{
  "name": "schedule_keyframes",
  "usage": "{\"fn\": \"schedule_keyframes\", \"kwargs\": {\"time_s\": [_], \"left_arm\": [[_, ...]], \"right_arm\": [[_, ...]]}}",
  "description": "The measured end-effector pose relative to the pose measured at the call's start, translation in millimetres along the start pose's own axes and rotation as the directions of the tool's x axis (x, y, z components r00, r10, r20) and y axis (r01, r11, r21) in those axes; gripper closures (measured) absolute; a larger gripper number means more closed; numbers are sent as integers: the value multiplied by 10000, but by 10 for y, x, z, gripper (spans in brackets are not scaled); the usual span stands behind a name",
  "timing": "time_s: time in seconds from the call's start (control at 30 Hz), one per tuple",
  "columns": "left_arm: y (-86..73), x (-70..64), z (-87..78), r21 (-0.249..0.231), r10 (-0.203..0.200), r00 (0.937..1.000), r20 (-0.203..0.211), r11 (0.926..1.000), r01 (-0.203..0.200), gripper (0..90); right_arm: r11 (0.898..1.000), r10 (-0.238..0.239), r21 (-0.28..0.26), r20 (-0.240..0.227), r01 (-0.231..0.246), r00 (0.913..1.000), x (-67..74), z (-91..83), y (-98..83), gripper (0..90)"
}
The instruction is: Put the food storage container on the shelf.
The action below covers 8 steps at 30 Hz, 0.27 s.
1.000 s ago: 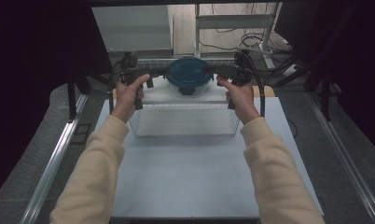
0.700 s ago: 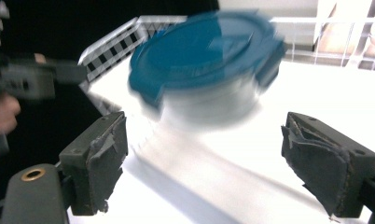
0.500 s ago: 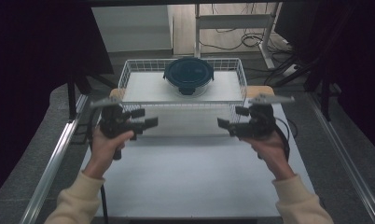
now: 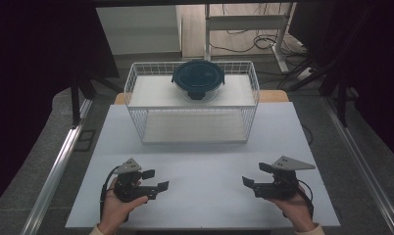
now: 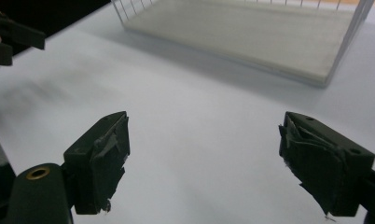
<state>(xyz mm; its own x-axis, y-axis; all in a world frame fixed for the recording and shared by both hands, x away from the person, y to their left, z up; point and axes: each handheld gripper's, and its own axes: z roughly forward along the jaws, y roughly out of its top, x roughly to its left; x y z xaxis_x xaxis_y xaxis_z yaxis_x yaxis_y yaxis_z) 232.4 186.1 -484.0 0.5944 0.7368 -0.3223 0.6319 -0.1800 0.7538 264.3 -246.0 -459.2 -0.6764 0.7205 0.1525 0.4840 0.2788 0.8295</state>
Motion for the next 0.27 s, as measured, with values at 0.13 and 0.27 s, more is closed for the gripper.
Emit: {"fn": "schedule_keyframes", "kwargs": {"time_s": [0.13,0.27], "left_arm": [[24,-48,-61,-340,297,9984,-477,9989,-313,228],[30,-44,-113,-407,516,9965,-661,9977,-544,218]], "right_arm": [[9995,-158,-260,332,167,9993,49,-7,1,145],[9991,-93,-419,497,114,9987,52,-25,11,126]]}}
